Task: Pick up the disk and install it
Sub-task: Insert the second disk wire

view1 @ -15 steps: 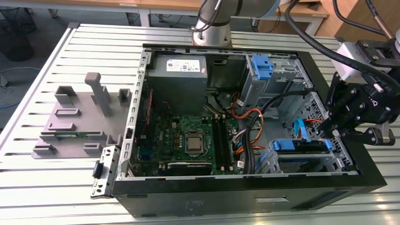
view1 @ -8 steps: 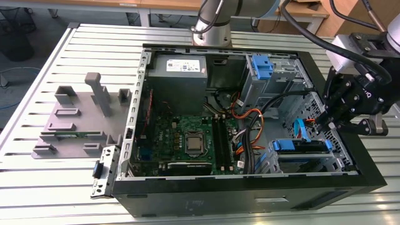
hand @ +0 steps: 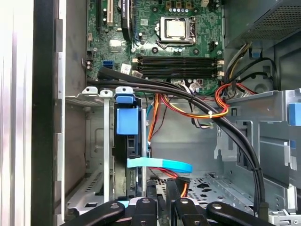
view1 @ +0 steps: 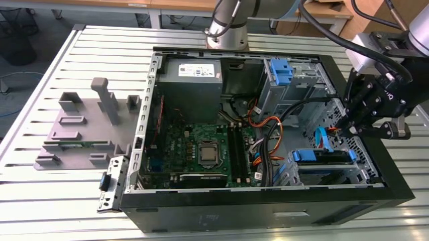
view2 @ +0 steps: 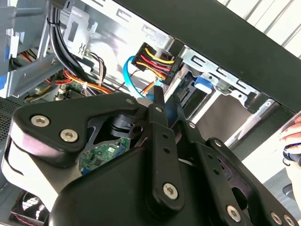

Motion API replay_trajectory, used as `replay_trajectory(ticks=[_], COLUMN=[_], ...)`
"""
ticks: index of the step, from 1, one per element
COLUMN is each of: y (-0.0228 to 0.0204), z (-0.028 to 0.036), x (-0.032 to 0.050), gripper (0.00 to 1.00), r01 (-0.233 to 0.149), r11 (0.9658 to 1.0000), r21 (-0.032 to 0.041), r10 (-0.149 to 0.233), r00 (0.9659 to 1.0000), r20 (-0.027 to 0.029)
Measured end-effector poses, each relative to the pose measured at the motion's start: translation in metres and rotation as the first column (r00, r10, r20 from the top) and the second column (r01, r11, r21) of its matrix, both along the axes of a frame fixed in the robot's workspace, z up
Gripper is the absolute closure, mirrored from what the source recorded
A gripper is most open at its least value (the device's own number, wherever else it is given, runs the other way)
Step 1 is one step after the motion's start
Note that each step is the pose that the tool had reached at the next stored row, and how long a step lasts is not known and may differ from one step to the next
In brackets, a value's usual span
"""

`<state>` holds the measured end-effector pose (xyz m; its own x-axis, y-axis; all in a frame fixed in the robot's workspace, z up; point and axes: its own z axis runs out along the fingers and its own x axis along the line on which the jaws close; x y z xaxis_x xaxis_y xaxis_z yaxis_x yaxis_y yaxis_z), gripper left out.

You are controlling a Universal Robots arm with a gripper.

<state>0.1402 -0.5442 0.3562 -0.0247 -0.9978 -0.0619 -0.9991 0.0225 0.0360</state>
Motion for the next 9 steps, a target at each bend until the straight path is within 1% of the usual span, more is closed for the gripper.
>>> replay_trajectory(ticks=[5,9], y=[0.0040,0.0049], z=[-0.0018,-0.0024], x=[0.0028,0.0069], gripper=[0.77,0.77], r01=[0.000,0.000], r11=[1.0000,1.0000], r21=[0.0000,-0.0002], r10=[0.000,0.000], r00=[1.0000,1.0000], r20=[0.0000,0.0000])
